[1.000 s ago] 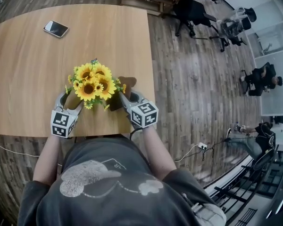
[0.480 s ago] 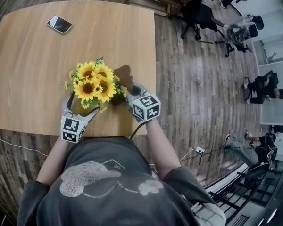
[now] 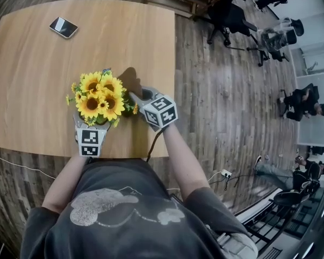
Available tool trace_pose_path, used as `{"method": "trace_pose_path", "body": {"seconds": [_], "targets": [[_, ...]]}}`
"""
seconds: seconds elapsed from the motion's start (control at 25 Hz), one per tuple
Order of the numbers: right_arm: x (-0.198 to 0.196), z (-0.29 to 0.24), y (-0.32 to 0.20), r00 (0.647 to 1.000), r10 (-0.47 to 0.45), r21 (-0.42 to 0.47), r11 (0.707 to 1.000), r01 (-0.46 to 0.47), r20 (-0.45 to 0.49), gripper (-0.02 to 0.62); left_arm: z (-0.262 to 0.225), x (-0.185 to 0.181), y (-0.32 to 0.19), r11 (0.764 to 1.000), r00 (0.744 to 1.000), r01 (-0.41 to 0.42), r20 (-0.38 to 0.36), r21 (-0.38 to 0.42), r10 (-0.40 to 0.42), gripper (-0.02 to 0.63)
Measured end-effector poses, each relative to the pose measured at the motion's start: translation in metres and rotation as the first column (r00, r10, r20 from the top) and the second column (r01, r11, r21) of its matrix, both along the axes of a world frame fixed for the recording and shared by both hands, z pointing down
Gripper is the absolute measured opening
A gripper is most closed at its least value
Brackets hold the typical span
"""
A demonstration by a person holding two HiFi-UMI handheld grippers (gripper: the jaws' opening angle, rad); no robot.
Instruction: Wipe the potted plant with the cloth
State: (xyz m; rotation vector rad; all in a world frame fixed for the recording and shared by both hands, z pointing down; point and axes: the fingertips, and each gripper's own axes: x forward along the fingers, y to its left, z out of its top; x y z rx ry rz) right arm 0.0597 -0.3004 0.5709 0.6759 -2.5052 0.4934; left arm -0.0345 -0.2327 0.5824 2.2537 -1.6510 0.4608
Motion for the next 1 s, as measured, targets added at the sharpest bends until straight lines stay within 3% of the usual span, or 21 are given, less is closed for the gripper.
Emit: {"method": "trace_pose_path", "body": {"seconds": [0.16,0.4,0.6,1.0], "targets": [[-0.012,0.003,-0.009,0.999,-0.02,-0.031,0.999,0.021,0.033,0.046,-0.001,-0.007,0.0,0.999,0.999,0.044,0.007,0.007,-0.045,0.574],[-0.038,0.002,-0.008,0.991,-0.124,-0.068,0.99,0.127,0.053,0.046,-0.01,-0.005,0.0,1.0,1.0,-0.001,0.009,0.011,0.001,0.56],[-0.053,0.011,0.006,0.982,-0.167,-0.158,0.971,0.179,0.09,0.046,-0.008,0.001,0.003,0.991,0.991,-0.132,0.004,0.008,0.132,0.56],[-0.04,0.013,0.044,0.966,-0.251,-0.156,0.953,0.258,0.065,0.046,-0.007,0.002,0.008,0.937,0.937,-0.35,-0.001,0.007,0.35,0.56]]}}
